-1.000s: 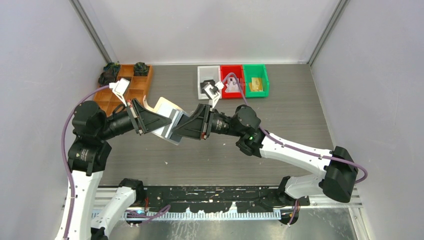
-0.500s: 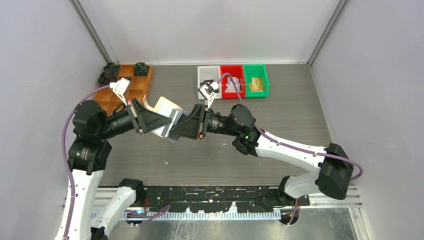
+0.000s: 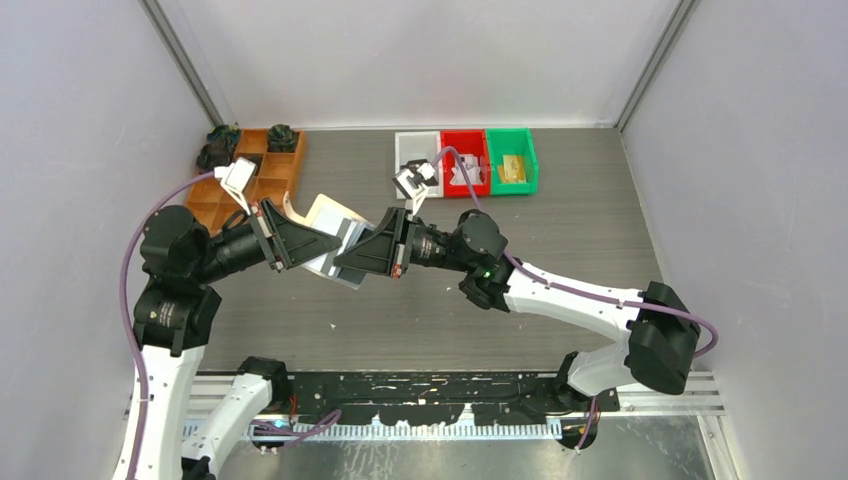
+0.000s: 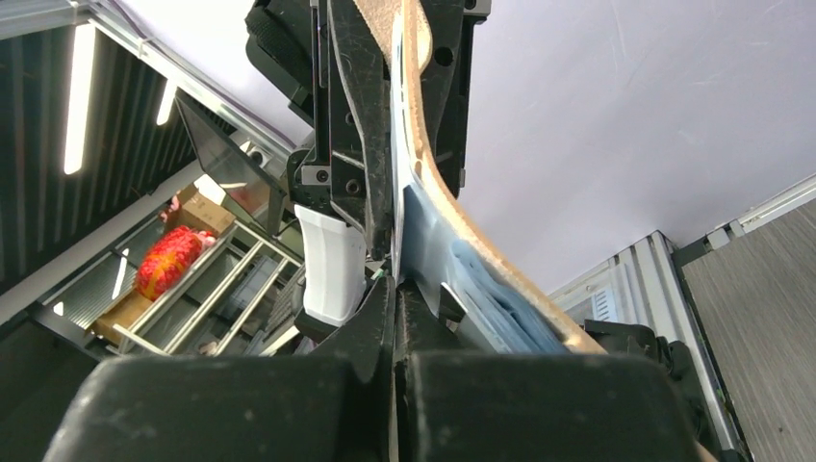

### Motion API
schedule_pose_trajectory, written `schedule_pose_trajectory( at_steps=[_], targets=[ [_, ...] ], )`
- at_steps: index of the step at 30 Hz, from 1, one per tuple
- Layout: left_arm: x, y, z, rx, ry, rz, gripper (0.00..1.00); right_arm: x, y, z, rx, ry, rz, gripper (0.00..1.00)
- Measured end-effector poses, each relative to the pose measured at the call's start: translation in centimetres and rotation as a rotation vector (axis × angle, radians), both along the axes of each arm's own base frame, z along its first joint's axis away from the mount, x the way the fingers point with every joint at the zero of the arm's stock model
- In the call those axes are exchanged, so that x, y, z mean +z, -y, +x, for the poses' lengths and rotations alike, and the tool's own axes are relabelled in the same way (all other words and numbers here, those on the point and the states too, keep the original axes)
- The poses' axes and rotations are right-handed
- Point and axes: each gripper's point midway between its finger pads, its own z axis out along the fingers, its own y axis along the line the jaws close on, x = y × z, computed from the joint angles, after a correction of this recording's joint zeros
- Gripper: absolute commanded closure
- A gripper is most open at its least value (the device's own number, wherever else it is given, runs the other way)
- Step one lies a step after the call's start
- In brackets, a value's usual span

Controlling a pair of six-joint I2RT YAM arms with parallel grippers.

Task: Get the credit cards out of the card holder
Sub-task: Remove the credit card from the card holder.

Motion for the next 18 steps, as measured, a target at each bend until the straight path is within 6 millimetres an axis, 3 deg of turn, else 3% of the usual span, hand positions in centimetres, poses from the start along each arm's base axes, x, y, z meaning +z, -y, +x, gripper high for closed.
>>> schedule_pose_trajectory(
  at_steps=[18],
  targets=[
    [-0.4,0.6,0.2,-0.041,-0.095,-0.023,0.97,-1.6,1.9,0.3,-0.07,-0.042,0.105,0.99]
  ],
)
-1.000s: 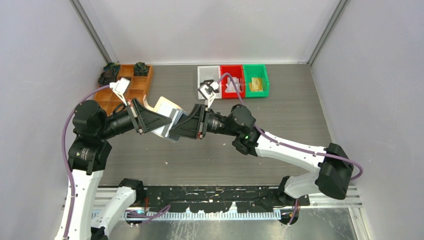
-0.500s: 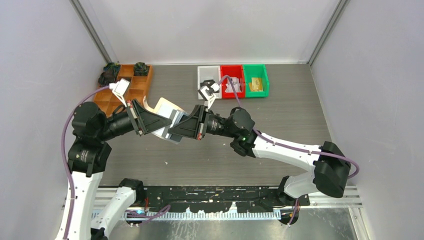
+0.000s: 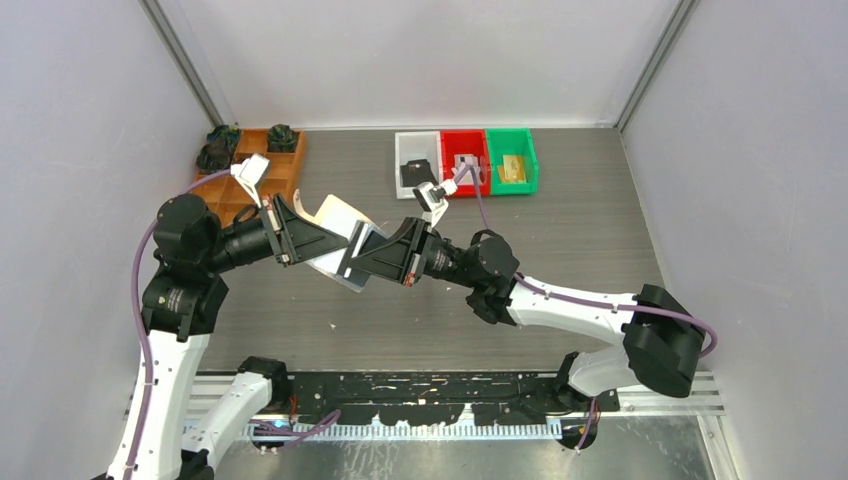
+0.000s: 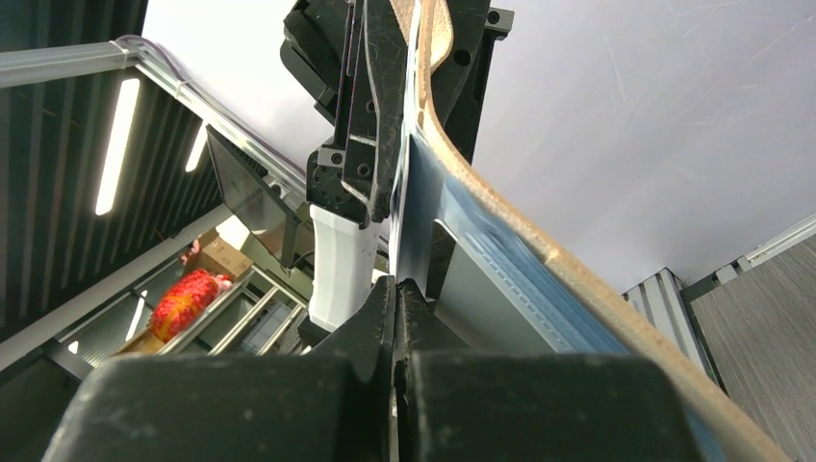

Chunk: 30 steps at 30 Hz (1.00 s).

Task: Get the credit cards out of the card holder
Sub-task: Remove the credit card from the card holder.

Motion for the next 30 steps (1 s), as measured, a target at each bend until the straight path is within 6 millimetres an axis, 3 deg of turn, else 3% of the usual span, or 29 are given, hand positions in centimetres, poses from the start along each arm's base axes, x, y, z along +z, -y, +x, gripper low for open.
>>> schedule_pose_trajectory(
  at_steps=[3,6,9,14,21,30],
  targets=[
    [0.0,0.0,0.0,0.0,-0.006,-0.003,0.98,-0.1,0.1,-0.1,0.001,0.001,0.003,0.96],
    [0.0,0.0,0.0,0.001,-0.011,-0.005,1.0,-0.1,0.1,-0.2,0.005,0.002,0.003,0.6],
    [0.3,0.0,0.1,0.009,0.001,-0.01,1.0,-0.4,0.0,-0.5,0.026,-0.01,-0.008,0.48],
    [0.8,-0.1,0.1,0.015,0.03,-0.017,1.0,-0.4,-0.2,0.1,0.022,-0.024,-0.034,0.56],
    [1.6,-0.3,0.0,0.026,0.066,-0.022,1.0,2.4,0.2,2.0,0.017,-0.017,0.011,0.65],
    [1.6,-0.2,-0.2,0.02,0.07,-0.021,1.0,4.4,0.3,1.2,0.075,0.009,0.017,0.71]
  ],
)
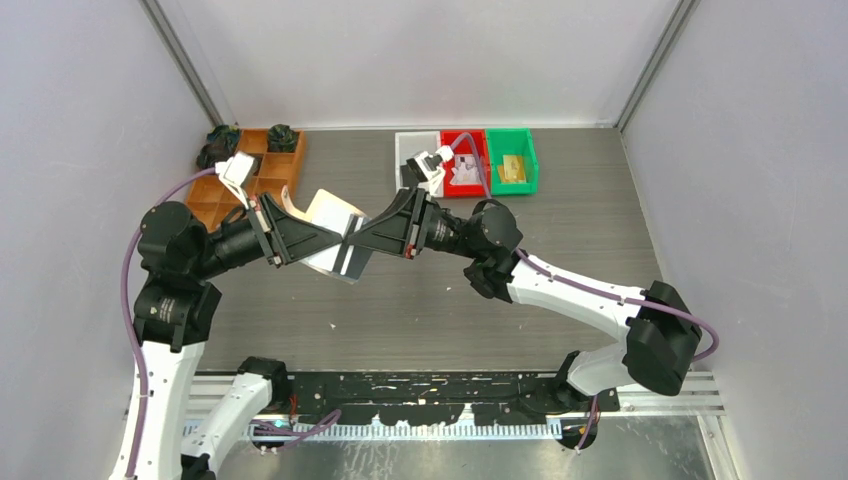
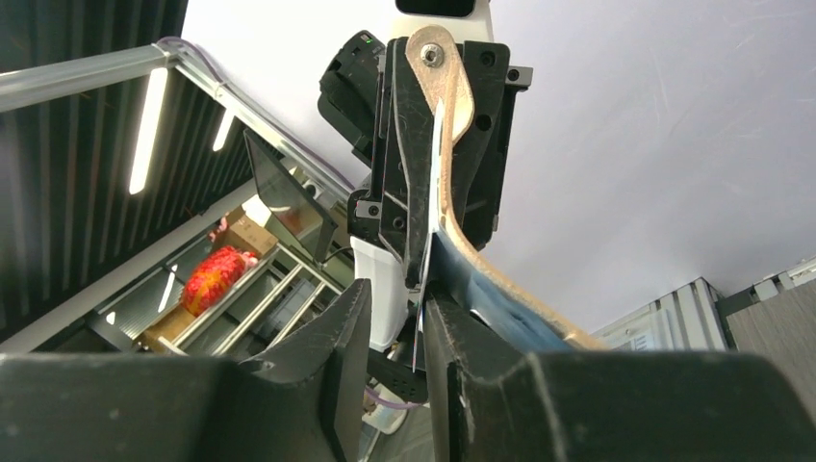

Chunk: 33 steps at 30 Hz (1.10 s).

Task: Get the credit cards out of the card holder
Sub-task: Remove the credit card from the card holder, then place the credit card in the storage box.

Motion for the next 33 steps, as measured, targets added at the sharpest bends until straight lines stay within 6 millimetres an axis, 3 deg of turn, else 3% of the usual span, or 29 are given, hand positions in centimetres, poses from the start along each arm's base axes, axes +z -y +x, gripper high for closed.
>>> schedule_pose_trajectory(
  at_steps=[9,23,28,33],
  targets=[
    [0.6,0.0,-0.2,-0.008,0.016,-0.002,0.99,-0.4,-0.2,-0.2,0.022,-0.002,-0.024,0.98],
    [-0.4,0.2,1.0,-0.003,-0.039,0.017,1.0,-3.1,1.5,1.1,-0.095,-0.073,0.021,0.99],
    [0.4,-0.1,1.3,0.023,0.016,0.038,1.0,-4.7,3.5,1.7,-0.109,-0.096,-0.029,0.99],
    [1.0,-0.5,1.5,0.049,0.097,0.097,1.0,-6.3,7.4,4.8,-0.207,-0.127,-0.166,0.99]
  ],
)
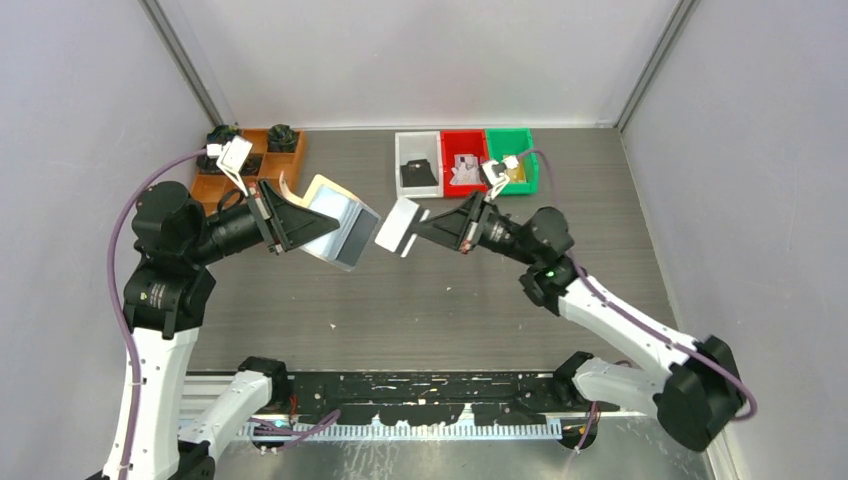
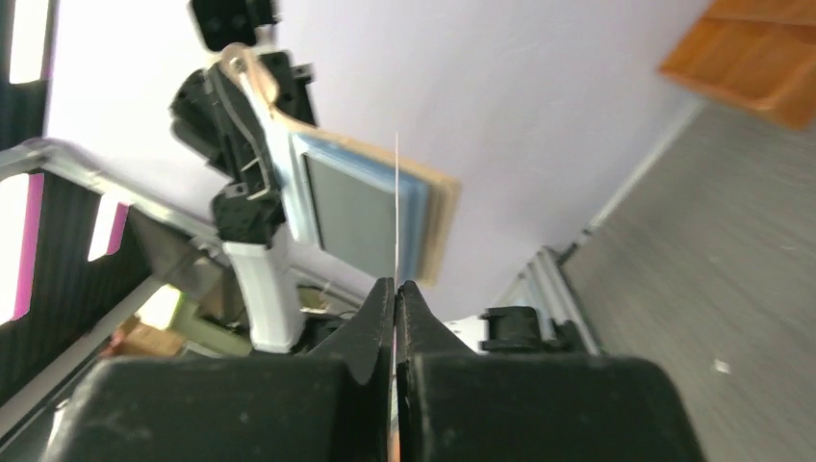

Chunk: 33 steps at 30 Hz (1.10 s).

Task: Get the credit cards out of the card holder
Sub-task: Place the credit card in the storage box.

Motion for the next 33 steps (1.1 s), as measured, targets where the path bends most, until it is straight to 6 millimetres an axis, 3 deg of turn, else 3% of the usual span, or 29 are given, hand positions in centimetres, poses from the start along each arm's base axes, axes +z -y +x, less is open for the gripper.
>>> schedule_pose_trajectory(
  at_steps=[6,8,11,15,17,21,26,28,33],
  targets=[
    [-0.8,-0.3,0.0,0.011,0.037,0.053,1.0,-1.4,3.4,3.7,-0.155,0.047,-0.231,0.99],
    [-1.1,-0.4,0.0,0.011,0.044,0.069,1.0,-1.9,3.7,6.2,-0.197,0.042,-0.315,0.99],
    [-1.5,-0.5,-0.3,0.009,0.047,0.083,1.0,-3.1,4.2,11.4,-0.26,0.016,-0.445,0.99],
    [-1.6,-0.6,-0.7,0.001,0.059,0.092,1.0,-7.3,4.7,19.4,-0.319,-0.062,-0.632,0.99],
    [-1.7,-0.6,-1.1,-0.006,0.067,0.094,1.0,-10.4,4.9,23.2,-0.331,-0.109,-0.718,0.99],
    [-2.0,-0.5,-1.5,-0.02,0.065,0.092,1.0,-16.9,5.2,28.4,-0.326,-0.203,-0.853,0.99],
    [-1.9,-0.4,-2.2,-0.042,0.072,0.087,1.0,-21.5,6.0,31.6,-0.317,-0.28,-0.934,0.99],
    [-1.9,-0.4,-2.3,-0.048,0.072,0.086,1.0,-21.9,6.6,32.1,-0.32,-0.29,-0.948,0.99],
    [-2.0,-0.3,-2.4,-0.056,0.075,0.088,1.0,-20.5,8.9,33.5,-0.349,-0.291,-0.924,0.99]
  ],
)
